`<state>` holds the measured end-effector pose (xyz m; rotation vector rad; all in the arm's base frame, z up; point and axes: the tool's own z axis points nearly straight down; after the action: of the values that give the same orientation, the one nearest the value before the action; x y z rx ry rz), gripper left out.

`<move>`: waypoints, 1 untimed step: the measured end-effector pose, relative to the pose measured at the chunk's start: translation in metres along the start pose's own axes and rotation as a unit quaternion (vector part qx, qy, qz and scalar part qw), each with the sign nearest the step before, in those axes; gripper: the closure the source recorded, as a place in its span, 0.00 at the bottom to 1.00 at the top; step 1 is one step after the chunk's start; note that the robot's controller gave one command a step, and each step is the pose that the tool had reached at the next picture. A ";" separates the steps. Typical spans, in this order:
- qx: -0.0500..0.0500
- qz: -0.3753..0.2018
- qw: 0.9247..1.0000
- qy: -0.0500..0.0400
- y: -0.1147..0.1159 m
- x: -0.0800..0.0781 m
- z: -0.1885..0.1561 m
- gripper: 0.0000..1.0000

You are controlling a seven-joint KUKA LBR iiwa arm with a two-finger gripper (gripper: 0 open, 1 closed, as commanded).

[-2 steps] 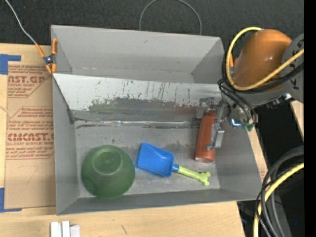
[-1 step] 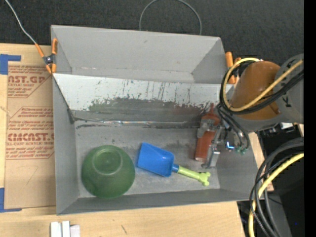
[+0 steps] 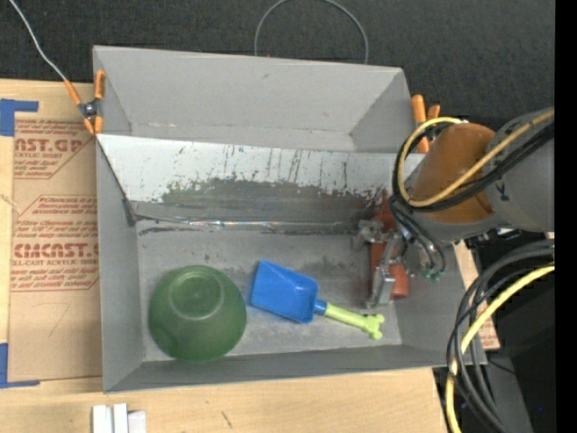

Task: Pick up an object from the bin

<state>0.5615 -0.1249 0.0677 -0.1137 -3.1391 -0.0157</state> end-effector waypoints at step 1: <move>0.004 -0.081 0.997 0.000 -0.016 -0.031 -0.020 0.00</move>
Offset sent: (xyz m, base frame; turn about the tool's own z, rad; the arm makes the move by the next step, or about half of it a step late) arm 0.0107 -0.0257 0.0023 -0.6575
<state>0.5909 -0.1438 0.0874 0.1411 -3.1385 -0.0040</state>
